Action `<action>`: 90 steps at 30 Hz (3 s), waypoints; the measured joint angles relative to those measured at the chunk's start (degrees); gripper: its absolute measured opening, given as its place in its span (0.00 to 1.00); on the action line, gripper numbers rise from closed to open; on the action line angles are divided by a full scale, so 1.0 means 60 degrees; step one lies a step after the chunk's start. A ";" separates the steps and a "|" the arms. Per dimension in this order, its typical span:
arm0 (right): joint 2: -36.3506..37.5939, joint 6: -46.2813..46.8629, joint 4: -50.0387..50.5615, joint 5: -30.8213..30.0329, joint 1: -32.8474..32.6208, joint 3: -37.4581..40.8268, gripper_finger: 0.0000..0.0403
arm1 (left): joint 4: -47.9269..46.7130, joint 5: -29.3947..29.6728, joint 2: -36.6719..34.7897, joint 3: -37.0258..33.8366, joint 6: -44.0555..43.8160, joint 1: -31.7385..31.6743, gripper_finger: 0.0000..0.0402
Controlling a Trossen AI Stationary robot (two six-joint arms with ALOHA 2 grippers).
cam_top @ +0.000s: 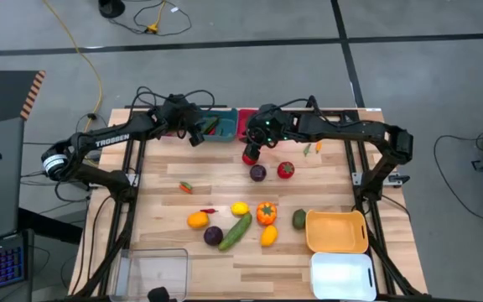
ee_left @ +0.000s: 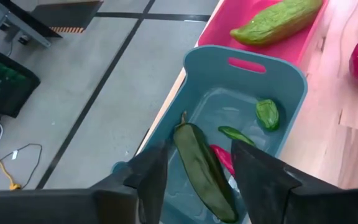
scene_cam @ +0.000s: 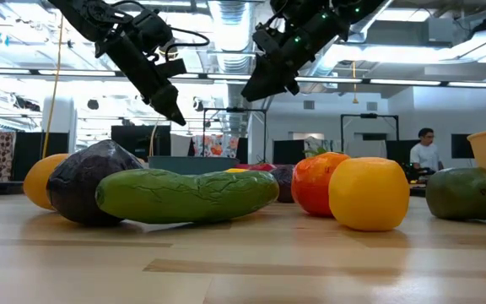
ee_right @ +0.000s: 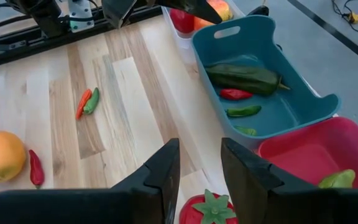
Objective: Sort produce into baskets
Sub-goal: Put the cucumber into the red bin
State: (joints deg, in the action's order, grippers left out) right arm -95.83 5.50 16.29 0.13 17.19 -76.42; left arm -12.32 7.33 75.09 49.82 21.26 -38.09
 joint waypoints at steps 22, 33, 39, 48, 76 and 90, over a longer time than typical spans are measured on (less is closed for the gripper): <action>-0.0004 0.0619 0.0017 -0.0005 -0.0257 0.0000 0.68 | -0.0033 -0.0007 0.0000 0.0000 -0.0149 0.0000 0.42; -0.0004 -0.0628 0.0064 0.0147 -0.1480 0.0000 0.68 | -0.0044 -0.0007 0.0000 0.0000 -0.0153 0.0000 0.42; -0.0004 -0.1632 0.0540 0.0206 -0.2717 0.0000 0.67 | -0.0044 -0.0007 0.0000 0.0000 -0.0153 0.0011 0.42; -0.0004 -0.2017 0.0707 0.0026 -0.4617 0.0000 0.67 | -0.0044 -0.0007 0.0000 0.0000 -0.0149 0.0142 0.42; -0.0437 -0.1599 -0.0119 -0.0515 -0.6054 0.0011 0.67 | -0.0345 -0.0005 0.0004 0.0000 -0.0173 0.0237 0.42; -0.2366 -0.3227 -0.0468 -0.0548 -0.5993 -0.0001 0.67 | -0.0572 -0.0106 0.0004 -0.0007 -0.0175 0.0240 0.42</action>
State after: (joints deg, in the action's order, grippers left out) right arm -110.03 -13.86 13.48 -3.16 -18.77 -76.43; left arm -15.75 6.70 75.11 49.78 20.21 -36.64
